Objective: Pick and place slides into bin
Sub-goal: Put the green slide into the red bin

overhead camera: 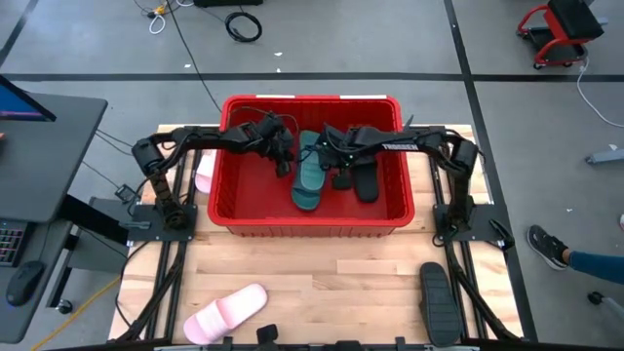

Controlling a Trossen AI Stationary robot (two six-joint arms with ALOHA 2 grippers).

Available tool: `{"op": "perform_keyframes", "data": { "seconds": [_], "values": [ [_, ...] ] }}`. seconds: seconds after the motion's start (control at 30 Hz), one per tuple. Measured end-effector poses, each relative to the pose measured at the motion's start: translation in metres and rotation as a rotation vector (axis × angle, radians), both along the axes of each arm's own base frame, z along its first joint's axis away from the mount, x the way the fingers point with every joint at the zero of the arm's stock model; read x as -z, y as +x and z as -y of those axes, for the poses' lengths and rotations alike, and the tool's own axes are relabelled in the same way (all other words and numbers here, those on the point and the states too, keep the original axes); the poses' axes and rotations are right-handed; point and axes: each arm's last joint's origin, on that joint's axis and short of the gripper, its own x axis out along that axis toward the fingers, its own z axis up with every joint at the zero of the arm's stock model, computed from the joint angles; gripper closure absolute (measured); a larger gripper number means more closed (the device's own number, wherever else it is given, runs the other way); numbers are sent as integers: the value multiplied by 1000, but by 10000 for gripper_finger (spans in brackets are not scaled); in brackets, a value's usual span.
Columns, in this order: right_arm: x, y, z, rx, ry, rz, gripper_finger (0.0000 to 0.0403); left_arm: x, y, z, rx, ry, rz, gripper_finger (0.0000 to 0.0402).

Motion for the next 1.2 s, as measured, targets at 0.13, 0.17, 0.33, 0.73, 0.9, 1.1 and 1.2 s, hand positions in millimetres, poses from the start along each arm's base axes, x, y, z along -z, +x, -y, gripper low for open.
{"op": "perform_keyframes", "data": {
  "seconds": [0.13, 0.17, 0.33, 0.73, 0.9, 1.1, 1.2],
  "values": [
    [-16, 3, -15, 31, 39, 62, 82, -2, 3, -3, -17, 14, 42, 378],
    [-18, 3, -18, 48, 58, 71, 82, -2, 5, -2, -16, 23, 56, 380],
    [-20, 8, -34, 80, 110, 82, 83, -5, 14, 4, 26, 72, 97, 389],
    [-24, -3, -33, 288, 165, 25, 90, -8, 4, 6, -11, 17, 22, 387],
    [-6, -9, -18, 468, 223, -16, 90, -7, -6, 3, -47, -27, -33, 393],
    [16, -1, -3, 499, 228, 12, 90, 5, -13, 11, -54, -86, -109, 384],
    [29, 0, 3, 487, 221, -13, 90, 13, -16, 16, -112, -143, -101, 385]
  ]
}}
